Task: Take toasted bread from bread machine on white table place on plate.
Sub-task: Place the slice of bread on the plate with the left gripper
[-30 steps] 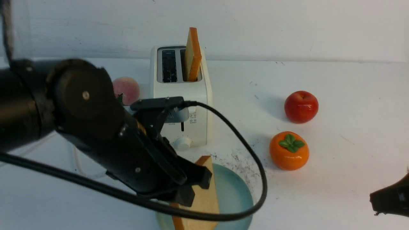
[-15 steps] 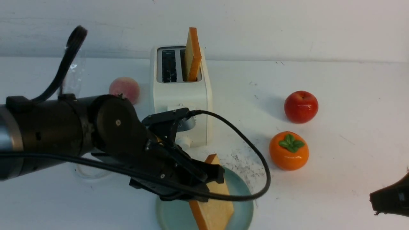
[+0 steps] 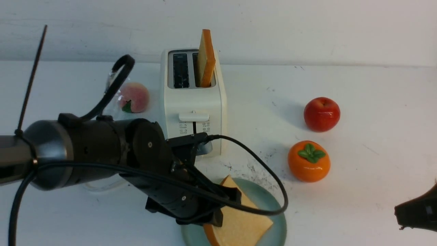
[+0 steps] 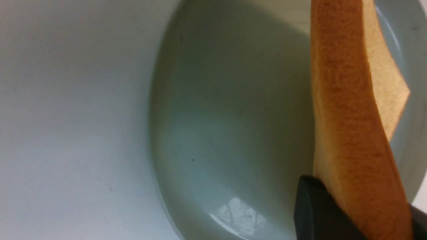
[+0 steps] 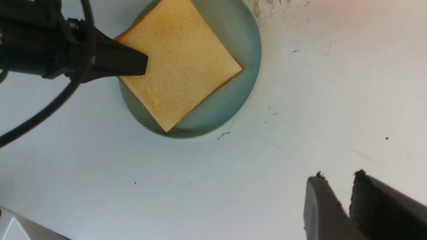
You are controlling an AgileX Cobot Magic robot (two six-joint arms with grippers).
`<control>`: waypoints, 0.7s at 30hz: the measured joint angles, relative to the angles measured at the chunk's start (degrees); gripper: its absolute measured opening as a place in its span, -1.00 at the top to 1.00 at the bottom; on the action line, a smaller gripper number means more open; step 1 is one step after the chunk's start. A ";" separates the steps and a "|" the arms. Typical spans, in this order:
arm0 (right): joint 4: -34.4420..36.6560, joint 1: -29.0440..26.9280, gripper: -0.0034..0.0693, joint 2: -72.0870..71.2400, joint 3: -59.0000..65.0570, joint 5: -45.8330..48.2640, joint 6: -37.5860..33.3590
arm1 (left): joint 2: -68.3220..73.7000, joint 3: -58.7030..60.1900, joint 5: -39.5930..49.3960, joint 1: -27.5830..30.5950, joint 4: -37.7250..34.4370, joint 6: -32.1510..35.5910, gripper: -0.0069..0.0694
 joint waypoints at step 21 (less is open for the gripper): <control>-0.25 0.00 0.47 0.00 0.00 0.17 -1.44 | 1.07 0.00 -0.36 0.00 8.83 -0.18 -0.44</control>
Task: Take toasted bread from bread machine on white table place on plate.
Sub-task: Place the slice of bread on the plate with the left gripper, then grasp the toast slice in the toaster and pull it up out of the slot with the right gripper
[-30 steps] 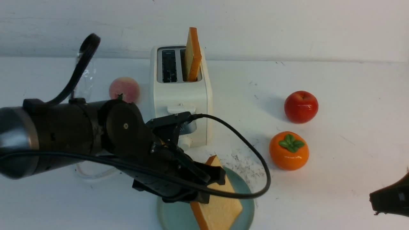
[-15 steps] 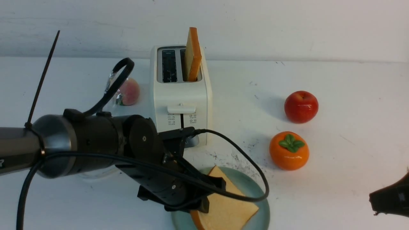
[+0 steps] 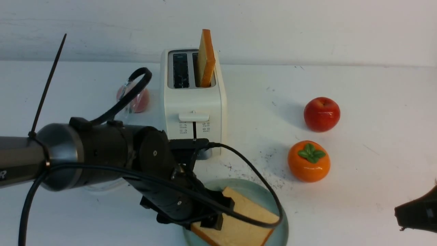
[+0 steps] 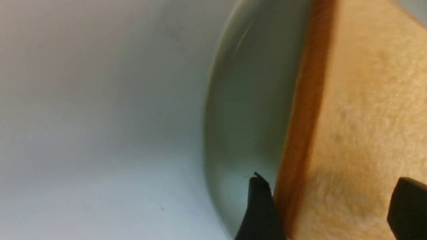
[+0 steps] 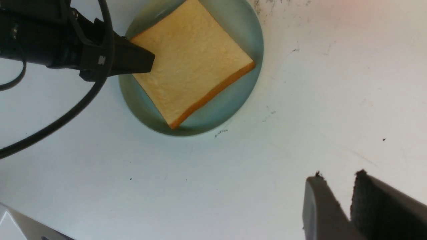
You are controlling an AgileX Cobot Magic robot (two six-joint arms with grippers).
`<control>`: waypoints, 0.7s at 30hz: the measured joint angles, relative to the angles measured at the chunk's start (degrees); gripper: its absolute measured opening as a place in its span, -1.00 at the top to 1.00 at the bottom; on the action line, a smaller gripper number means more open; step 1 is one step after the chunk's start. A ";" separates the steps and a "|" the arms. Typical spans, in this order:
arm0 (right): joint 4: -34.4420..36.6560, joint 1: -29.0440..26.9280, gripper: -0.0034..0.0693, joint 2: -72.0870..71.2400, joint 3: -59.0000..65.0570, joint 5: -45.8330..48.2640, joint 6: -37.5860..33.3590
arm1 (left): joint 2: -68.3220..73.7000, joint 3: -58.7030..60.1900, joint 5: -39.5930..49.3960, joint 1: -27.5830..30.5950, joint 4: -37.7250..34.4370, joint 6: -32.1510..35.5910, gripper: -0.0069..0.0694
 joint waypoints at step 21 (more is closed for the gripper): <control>0.59 5.44 0.58 0.22 0.00 -0.91 -0.07 | -3.94 -16.77 30.28 0.00 38.85 -17.37 0.86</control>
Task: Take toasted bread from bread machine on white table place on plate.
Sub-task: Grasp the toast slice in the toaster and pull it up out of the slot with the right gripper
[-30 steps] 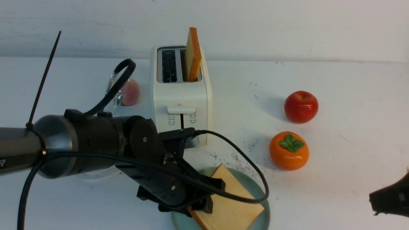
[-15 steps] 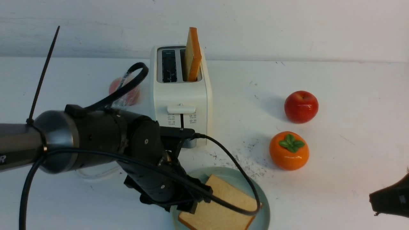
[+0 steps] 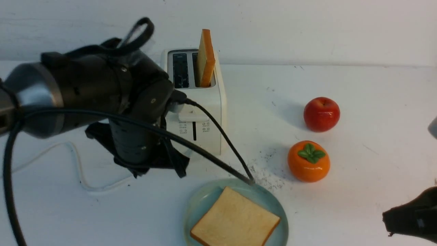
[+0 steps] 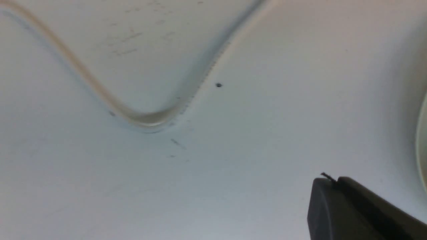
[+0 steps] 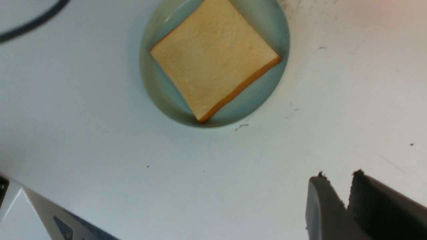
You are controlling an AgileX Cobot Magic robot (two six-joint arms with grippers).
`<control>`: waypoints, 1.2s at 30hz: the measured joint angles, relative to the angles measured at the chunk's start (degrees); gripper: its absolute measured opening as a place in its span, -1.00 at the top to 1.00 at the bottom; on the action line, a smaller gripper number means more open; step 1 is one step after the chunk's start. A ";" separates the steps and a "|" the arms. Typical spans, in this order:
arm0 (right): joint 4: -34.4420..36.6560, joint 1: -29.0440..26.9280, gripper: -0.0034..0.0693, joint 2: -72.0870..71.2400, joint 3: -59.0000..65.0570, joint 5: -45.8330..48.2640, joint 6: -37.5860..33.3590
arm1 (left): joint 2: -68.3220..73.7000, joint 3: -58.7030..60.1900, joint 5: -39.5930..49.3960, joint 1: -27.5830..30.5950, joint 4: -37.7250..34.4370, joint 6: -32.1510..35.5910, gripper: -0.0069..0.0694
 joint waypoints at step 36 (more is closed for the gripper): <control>-31.01 24.11 0.04 59.90 -65.82 -16.13 25.38 | -14.75 -0.02 8.46 33.31 -27.91 15.89 0.86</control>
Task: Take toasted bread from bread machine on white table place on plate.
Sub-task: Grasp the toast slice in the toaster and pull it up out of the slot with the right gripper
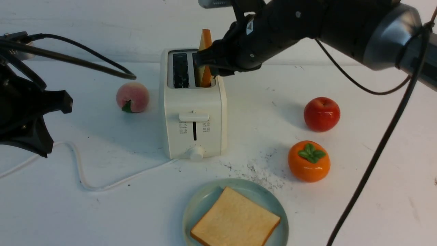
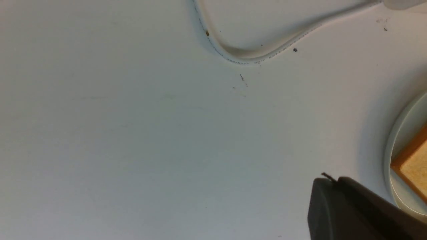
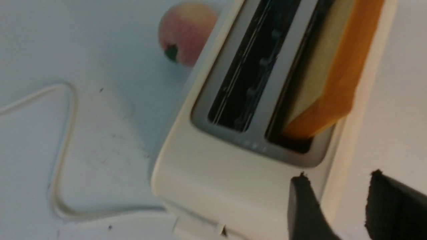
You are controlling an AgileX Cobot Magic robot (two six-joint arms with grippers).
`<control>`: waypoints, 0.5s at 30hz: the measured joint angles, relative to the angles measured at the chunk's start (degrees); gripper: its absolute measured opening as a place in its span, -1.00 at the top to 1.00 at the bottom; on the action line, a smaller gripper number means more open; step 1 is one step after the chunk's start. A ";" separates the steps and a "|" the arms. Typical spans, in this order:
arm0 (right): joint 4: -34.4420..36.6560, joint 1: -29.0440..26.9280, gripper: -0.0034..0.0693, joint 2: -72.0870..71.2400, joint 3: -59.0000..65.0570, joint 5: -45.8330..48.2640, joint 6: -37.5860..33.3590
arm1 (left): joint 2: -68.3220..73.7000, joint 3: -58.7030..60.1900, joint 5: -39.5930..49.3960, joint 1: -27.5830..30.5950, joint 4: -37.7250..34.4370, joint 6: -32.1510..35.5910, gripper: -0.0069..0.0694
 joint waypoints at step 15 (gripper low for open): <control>-1.98 0.07 -0.23 6.95 -0.13 -12.86 6.02 | 0.00 0.00 -0.15 0.00 0.00 0.00 0.85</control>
